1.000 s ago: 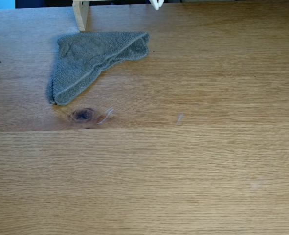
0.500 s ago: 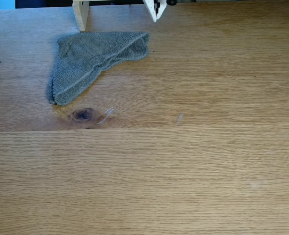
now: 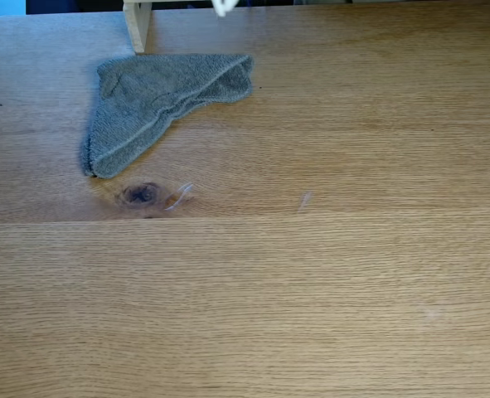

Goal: Clean the area in front of the robot

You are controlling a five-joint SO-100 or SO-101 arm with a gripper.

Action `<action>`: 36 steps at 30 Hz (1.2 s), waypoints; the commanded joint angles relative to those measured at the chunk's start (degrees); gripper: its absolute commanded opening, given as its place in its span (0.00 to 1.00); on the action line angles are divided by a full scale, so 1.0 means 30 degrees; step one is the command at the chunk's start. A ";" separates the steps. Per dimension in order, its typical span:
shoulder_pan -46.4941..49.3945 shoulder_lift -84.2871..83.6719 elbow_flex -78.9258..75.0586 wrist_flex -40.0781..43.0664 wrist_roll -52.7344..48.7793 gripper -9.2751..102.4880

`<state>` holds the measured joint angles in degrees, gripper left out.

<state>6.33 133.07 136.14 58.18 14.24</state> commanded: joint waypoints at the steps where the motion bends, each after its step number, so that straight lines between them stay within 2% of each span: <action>1: 0.2285 -0.0762 -0.2227 -0.0703 -0.0439 0.17; 7: 0.6826 -0.4453 -0.2227 -0.1787 -0.1113 0.24; 10: 0.8760 -0.6826 -0.2227 -0.2256 -0.2520 0.33; 14: 1.0518 -1.0312 -0.2227 -0.3311 -0.4688 0.37; 19: 1.1162 -1.3828 -0.2227 -0.5889 -0.7090 0.38; 30: 1.2510 -1.8574 -0.2227 -1.0928 -0.9492 0.43; 36: 1.3242 -2.0742 -0.2227 -1.3037 -1.0840 0.41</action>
<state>44.21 71.81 133.33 22.06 -16.70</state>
